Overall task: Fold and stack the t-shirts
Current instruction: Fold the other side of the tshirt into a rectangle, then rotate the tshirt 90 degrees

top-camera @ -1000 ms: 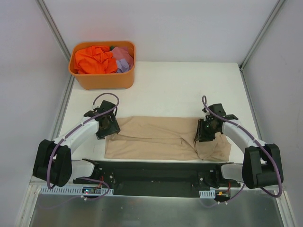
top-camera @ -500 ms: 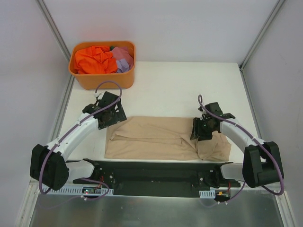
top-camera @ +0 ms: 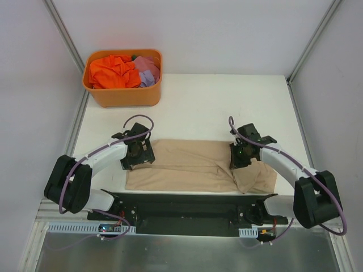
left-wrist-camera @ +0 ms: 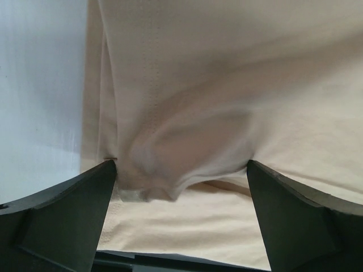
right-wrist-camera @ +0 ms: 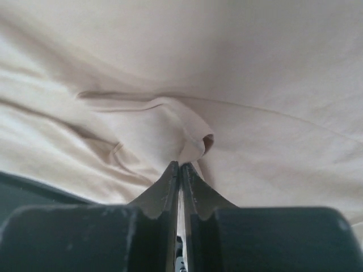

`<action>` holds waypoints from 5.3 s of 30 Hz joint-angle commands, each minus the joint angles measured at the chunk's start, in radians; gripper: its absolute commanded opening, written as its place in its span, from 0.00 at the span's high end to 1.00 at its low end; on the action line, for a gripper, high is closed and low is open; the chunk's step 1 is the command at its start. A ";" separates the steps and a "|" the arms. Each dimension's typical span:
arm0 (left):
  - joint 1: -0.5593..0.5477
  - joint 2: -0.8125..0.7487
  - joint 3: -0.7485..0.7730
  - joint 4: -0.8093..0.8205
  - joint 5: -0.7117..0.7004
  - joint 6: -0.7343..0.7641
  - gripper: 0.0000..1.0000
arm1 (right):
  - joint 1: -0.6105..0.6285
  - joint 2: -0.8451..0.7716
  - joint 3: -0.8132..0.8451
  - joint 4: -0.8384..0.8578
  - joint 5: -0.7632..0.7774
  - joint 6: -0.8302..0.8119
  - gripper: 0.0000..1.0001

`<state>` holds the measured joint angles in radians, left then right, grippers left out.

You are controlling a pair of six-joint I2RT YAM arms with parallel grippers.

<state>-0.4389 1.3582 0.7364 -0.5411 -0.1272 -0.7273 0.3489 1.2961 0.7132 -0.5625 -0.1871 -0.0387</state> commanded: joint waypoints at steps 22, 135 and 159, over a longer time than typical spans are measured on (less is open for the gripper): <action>0.025 -0.120 0.103 -0.111 -0.155 -0.009 0.01 | 0.421 -0.340 0.029 -0.091 0.037 0.098 0.01; 0.063 0.039 -0.078 0.167 0.201 0.022 0.01 | -0.284 0.365 0.285 -0.065 0.083 0.215 0.04; -0.408 0.349 0.121 0.421 0.466 -0.181 0.01 | -0.263 1.427 1.719 0.047 -0.279 0.480 0.05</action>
<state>-0.7937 1.6165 0.8509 -0.1238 0.3153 -0.8745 0.0193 2.6038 2.3997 -0.6632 -0.3836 0.3187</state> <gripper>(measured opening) 0.991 0.956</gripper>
